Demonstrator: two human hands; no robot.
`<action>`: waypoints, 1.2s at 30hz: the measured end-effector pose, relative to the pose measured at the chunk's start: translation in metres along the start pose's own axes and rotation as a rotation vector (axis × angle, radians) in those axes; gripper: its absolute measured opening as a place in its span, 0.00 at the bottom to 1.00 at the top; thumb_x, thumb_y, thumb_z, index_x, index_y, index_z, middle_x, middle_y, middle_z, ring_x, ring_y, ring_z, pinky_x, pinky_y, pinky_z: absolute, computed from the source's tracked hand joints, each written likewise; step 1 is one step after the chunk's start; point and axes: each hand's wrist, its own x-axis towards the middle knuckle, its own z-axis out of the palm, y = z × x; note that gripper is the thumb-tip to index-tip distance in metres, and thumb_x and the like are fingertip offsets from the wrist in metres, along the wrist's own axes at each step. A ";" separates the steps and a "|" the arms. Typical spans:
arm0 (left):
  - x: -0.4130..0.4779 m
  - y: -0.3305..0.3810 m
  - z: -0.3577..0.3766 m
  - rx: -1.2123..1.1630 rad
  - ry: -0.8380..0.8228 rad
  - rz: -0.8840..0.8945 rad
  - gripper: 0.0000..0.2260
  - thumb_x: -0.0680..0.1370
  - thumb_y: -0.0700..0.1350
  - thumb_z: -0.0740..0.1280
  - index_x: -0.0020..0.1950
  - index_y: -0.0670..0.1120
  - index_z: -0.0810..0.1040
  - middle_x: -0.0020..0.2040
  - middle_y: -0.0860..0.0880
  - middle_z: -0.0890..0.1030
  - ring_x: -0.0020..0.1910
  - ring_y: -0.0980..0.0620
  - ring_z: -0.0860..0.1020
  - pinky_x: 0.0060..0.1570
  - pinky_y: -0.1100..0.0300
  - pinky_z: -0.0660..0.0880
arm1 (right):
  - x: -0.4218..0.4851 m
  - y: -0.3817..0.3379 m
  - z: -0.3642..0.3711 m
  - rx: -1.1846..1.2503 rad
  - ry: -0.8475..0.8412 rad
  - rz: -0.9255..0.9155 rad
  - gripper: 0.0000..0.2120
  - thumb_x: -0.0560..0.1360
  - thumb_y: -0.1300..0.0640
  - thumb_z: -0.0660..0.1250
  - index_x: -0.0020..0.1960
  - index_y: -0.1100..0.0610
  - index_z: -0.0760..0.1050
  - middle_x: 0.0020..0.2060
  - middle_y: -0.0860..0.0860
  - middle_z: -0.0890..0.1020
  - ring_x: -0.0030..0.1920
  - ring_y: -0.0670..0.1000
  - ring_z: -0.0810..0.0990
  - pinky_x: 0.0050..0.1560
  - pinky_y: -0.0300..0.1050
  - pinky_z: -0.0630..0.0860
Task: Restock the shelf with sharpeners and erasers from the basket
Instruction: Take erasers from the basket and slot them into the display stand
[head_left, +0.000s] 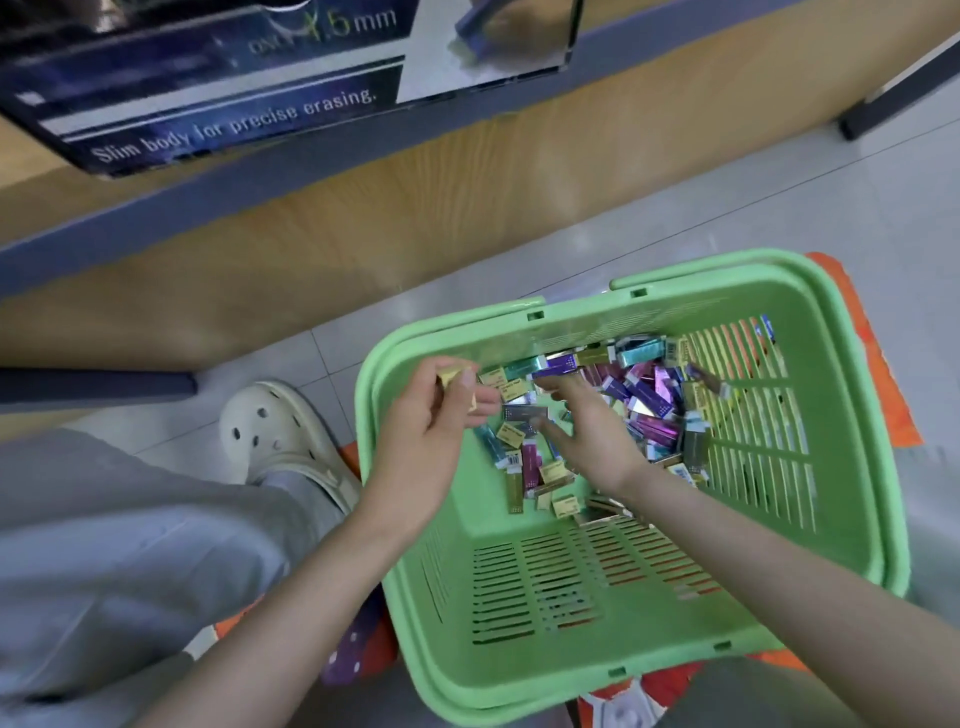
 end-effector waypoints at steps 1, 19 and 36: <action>-0.002 0.002 -0.004 -0.010 -0.005 0.001 0.06 0.81 0.43 0.57 0.51 0.48 0.73 0.42 0.52 0.83 0.43 0.55 0.82 0.46 0.65 0.77 | 0.007 0.013 0.011 -0.059 -0.064 0.040 0.24 0.76 0.54 0.66 0.70 0.56 0.65 0.65 0.51 0.71 0.65 0.51 0.70 0.66 0.43 0.67; -0.013 0.004 -0.029 -0.042 -0.063 -0.086 0.07 0.80 0.40 0.58 0.51 0.45 0.76 0.40 0.46 0.84 0.42 0.50 0.83 0.48 0.58 0.79 | 0.031 0.034 0.100 -0.639 -0.109 0.129 0.25 0.78 0.47 0.60 0.68 0.60 0.60 0.62 0.56 0.69 0.63 0.56 0.68 0.63 0.51 0.66; -0.019 -0.019 0.000 -0.272 0.019 -0.410 0.11 0.83 0.37 0.52 0.62 0.43 0.71 0.58 0.42 0.77 0.45 0.57 0.80 0.50 0.67 0.75 | -0.032 -0.069 -0.008 0.094 0.015 -0.078 0.08 0.80 0.53 0.60 0.55 0.53 0.64 0.28 0.48 0.67 0.24 0.42 0.67 0.27 0.37 0.64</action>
